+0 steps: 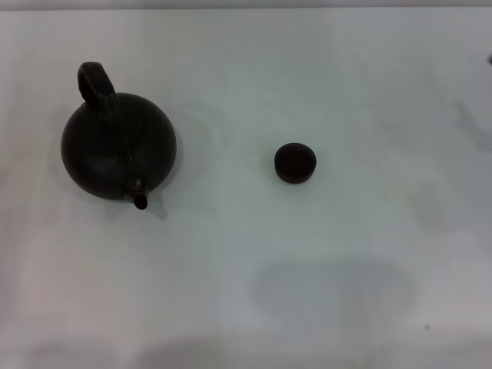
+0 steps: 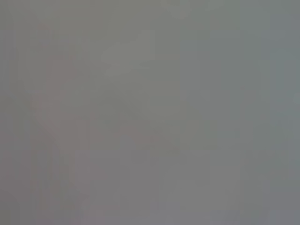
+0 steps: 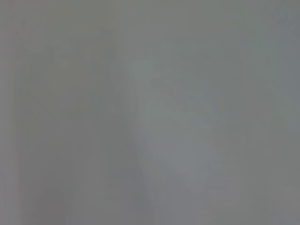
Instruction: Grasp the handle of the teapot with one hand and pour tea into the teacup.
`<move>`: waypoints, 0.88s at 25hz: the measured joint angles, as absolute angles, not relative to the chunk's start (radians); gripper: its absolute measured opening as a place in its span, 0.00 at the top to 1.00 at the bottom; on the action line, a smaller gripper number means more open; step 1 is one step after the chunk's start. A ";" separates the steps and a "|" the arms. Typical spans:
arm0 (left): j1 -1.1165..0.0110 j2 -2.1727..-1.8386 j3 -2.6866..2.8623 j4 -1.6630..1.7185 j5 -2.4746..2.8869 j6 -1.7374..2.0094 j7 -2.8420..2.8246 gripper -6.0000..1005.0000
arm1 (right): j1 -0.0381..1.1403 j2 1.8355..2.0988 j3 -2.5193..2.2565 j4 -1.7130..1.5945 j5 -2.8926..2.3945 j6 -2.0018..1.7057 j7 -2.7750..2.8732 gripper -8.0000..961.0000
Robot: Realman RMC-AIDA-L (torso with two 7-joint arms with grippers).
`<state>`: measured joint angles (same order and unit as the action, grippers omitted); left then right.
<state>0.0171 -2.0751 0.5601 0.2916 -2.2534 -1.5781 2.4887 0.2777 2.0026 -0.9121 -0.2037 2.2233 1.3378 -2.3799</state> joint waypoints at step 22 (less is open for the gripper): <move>-0.072 -2.080 0.532 0.074 -2.281 -1.503 2.605 0.34 | 0.212 2.000 -0.647 -0.068 2.247 1.254 -2.766 0.13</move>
